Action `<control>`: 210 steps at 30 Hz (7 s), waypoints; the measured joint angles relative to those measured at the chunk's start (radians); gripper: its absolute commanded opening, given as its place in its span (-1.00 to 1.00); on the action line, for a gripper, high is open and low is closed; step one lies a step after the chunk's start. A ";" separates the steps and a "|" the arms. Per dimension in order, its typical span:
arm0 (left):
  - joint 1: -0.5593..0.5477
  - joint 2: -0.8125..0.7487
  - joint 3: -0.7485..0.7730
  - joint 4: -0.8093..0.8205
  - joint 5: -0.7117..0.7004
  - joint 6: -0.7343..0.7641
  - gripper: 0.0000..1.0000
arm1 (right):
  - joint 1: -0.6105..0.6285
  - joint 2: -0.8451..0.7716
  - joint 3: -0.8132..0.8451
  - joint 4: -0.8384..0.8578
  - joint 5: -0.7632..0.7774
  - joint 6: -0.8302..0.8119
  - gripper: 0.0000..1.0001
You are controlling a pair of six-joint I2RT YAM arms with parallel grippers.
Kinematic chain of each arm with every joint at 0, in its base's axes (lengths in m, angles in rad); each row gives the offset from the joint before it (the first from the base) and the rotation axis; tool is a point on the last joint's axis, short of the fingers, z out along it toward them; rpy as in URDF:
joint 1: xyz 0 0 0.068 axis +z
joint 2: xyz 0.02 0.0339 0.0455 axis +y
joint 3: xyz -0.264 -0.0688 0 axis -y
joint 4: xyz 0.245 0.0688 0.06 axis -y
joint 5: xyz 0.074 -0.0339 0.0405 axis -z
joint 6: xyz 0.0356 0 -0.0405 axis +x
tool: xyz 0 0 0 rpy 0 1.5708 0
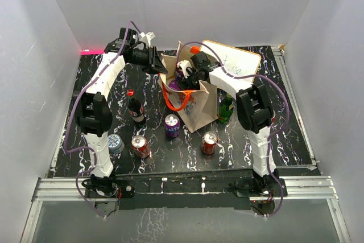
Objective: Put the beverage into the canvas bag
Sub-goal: Adjust the drink in the canvas bag, then pick up the drink from the center of the board.
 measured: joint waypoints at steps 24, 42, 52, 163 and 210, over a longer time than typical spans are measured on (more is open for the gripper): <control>-0.001 0.000 0.013 -0.007 -0.015 0.026 -0.55 | 0.005 0.022 0.006 0.013 -0.025 0.005 -0.85; 0.000 0.015 0.046 0.004 -0.031 0.053 -0.36 | -0.010 0.003 0.309 -0.197 -0.080 0.012 -0.84; 0.000 0.016 0.051 0.016 -0.047 0.079 -0.03 | -0.013 -0.117 0.323 -0.211 -0.098 0.039 -0.84; 0.030 0.055 0.077 0.090 -0.012 0.016 0.32 | 0.019 -0.068 0.294 0.008 0.142 0.035 0.56; -0.007 0.020 0.082 0.154 -0.123 -0.130 -1.00 | -0.258 -0.689 -0.280 -0.124 0.138 -0.022 0.64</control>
